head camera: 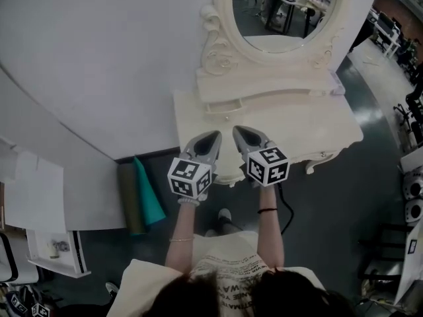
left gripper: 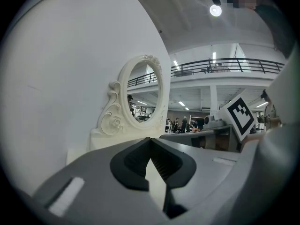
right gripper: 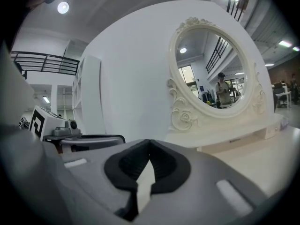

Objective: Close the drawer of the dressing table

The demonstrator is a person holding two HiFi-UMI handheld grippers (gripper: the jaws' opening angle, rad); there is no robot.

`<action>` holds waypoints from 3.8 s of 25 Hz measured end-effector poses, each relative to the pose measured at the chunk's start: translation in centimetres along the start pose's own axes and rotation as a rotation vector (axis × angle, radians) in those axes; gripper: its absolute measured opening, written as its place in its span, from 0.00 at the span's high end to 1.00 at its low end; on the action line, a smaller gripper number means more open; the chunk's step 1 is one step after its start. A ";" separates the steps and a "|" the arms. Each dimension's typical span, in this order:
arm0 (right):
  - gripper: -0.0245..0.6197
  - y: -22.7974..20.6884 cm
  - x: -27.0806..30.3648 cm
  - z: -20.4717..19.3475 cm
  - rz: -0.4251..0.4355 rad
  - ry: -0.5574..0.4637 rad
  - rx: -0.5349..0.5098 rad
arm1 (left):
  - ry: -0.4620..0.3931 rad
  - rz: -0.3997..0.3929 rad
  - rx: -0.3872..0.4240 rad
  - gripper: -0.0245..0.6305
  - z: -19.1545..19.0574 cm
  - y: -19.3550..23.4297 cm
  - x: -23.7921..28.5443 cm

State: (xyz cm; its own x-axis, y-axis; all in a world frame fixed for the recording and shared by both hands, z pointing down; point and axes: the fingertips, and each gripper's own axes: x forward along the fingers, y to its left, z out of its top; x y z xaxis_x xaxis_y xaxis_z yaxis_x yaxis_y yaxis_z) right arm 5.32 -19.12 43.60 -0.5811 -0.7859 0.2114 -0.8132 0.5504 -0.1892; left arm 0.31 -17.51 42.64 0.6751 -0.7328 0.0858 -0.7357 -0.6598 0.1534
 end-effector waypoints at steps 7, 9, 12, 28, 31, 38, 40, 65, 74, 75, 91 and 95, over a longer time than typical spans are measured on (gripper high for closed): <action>0.96 -2.4 1.8 0.4 0.025 0.020 -0.010 | 0.004 0.029 -0.014 0.96 -0.2 1.3 2.8; 0.96 -2.9 2.2 0.5 0.031 0.024 -0.010 | 0.005 0.033 -0.015 0.96 -0.2 1.4 3.4; 0.96 -3.5 2.9 0.6 0.038 0.028 -0.005 | 0.010 0.038 -0.016 0.96 -0.2 1.7 4.1; 0.96 -4.3 6.0 -0.7 0.047 0.079 0.023 | 0.067 0.061 -0.046 0.96 -2.0 4.1 5.1; 0.96 -4.7 6.8 -1.1 0.032 0.090 0.035 | 0.091 0.054 -0.046 0.96 -2.6 5.0 5.5; 0.96 -5.4 8.8 -3.1 -0.004 0.148 0.077 | 0.146 0.047 -0.080 0.96 -4.6 7.0 6.0; 0.96 -5.6 9.3 -3.7 -0.009 0.162 0.097 | 0.158 0.045 -0.090 0.96 -5.2 7.4 6.2; 0.89 -8.8 12.1 -9.9 -0.173 0.360 0.156 | 0.274 0.026 -0.118 0.96 -9.5 8.8 7.5; 0.79 -9.7 12.6 -11.5 -0.231 0.409 0.180 | 0.313 0.024 -0.137 0.96 -11.1 9.1 7.6; 0.79 -9.7 12.7 -11.6 -0.231 0.410 0.183 | 0.316 0.023 -0.138 0.96 -11.2 9.1 7.6; 0.78 -10.3 14.4 -13.5 -0.241 0.477 0.214 | 0.349 0.020 -0.142 0.96 -12.1 10.2 8.1; 0.80 -10.8 14.4 -13.9 -0.264 0.511 0.182 | 0.348 0.021 -0.147 0.96 -12.2 10.4 8.4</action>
State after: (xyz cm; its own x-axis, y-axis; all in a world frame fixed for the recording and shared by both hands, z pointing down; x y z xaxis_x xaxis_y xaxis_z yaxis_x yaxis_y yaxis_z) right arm 5.27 -32.44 62.02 -0.3392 -0.6296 0.6990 -0.9396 0.2626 -0.2195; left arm -1.00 -28.49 57.01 0.6573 -0.6285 0.4159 -0.7505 -0.5957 0.2860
